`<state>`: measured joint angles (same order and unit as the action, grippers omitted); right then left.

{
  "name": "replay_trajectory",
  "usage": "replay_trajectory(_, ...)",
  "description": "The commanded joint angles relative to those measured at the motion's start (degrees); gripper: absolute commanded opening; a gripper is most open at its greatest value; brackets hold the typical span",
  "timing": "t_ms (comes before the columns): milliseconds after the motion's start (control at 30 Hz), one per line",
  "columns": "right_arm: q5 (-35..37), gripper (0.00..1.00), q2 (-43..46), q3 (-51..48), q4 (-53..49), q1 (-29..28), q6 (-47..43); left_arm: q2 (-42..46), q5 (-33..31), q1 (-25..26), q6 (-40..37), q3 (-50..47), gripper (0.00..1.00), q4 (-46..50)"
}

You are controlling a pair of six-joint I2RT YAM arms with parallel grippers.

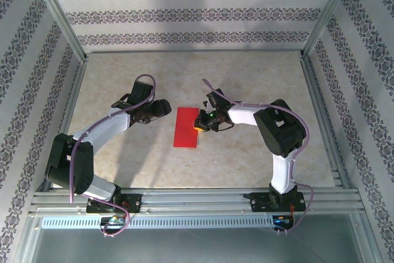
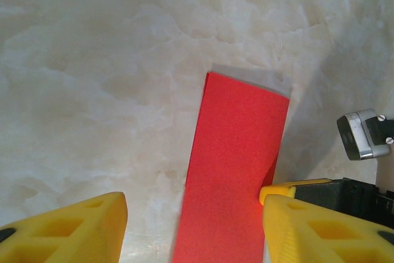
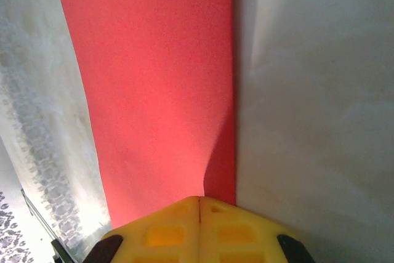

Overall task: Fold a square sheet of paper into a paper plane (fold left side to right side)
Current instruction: Move the paper to the center of the table, then third fold the triangle at the center of the table.

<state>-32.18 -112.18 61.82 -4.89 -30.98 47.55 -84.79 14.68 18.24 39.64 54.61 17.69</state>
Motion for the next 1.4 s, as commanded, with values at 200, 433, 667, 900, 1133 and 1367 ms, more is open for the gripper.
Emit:
replay_trajectory(200, 1.5, 0.0, 1.6, -3.1, -4.7, 2.8, -6.3, -5.2, 10.0, -0.3, -1.0, 0.2, 0.47, -2.3)
replay_trajectory(433, 4.2, 0.0, 5.0, -5.2, -10.3, 5.4, -12.7, -8.9, 13.4, 2.6, 0.5, 0.2, 0.46, -3.8)
replay_trajectory(667, 4.7, 0.0, 6.5, -7.0, -10.2, 6.2, -14.0, -12.6, 14.3, 6.3, 2.3, 1.0, 0.46, -4.7)
replay_trajectory(900, 4.4, 0.0, 6.0, -6.5, -10.1, 6.2, -14.2, -16.2, 14.6, 9.0, 3.1, 3.2, 0.44, -4.6)
replay_trajectory(1133, 4.2, 0.0, 5.8, -6.5, -9.7, 6.2, -14.2, -17.8, 15.0, 10.3, 3.9, 3.8, 0.4, -6.4)
replay_trajectory(1367, 4.2, 0.0, 5.6, -6.5, -9.6, 6.2, -14.2, -19.6, 15.3, 11.1, 3.7, 5.4, 0.39, -6.3)
